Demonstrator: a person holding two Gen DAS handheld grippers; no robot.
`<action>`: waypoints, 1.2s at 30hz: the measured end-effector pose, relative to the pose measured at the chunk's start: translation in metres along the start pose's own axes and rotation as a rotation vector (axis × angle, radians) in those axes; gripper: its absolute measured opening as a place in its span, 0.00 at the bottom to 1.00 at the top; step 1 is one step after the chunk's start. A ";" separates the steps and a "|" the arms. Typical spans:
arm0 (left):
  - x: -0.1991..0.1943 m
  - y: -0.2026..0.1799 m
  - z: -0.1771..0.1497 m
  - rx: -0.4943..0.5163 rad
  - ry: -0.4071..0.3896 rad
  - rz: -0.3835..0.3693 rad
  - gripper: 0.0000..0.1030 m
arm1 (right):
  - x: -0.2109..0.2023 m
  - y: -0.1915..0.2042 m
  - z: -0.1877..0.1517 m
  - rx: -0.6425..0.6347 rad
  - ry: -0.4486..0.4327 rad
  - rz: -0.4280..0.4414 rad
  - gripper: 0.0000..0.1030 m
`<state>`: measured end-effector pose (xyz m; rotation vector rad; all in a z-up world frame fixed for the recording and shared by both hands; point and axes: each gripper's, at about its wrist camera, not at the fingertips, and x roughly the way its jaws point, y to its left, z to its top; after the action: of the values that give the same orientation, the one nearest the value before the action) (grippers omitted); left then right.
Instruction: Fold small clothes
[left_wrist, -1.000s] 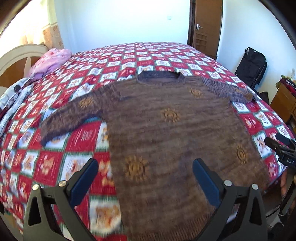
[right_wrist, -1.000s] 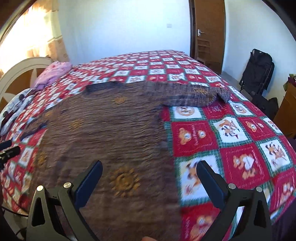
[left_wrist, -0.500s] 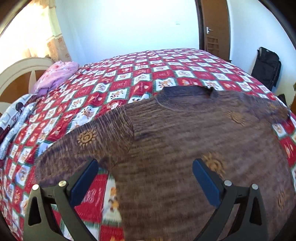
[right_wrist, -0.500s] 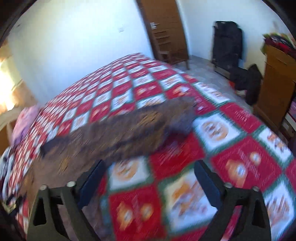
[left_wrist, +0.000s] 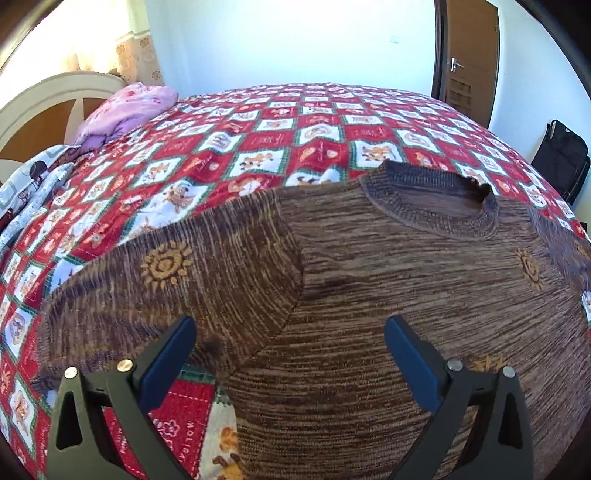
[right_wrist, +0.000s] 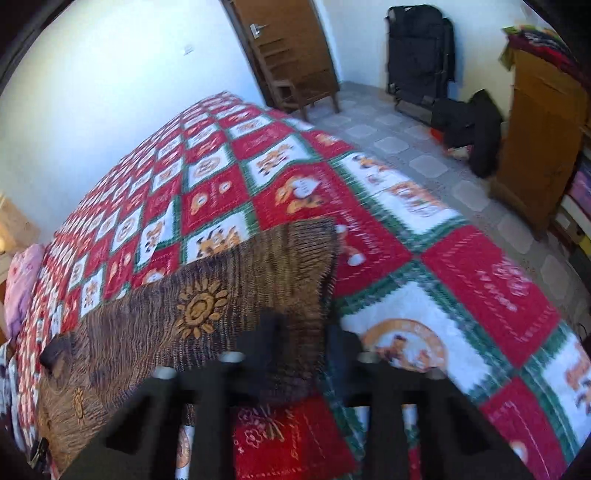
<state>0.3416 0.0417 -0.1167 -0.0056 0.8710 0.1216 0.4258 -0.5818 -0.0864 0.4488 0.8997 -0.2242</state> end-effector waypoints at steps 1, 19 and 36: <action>0.002 0.000 -0.001 -0.003 0.004 -0.009 1.00 | -0.001 0.001 -0.001 -0.001 -0.004 0.002 0.12; -0.016 0.008 -0.003 -0.021 -0.010 -0.163 1.00 | -0.044 0.172 -0.032 -0.360 -0.061 0.171 0.08; -0.036 0.012 -0.004 0.009 -0.033 -0.195 1.00 | -0.006 0.339 -0.151 -0.667 0.070 0.334 0.07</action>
<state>0.3139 0.0496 -0.0916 -0.0795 0.8334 -0.0648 0.4421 -0.2116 -0.0669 -0.0211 0.8951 0.3945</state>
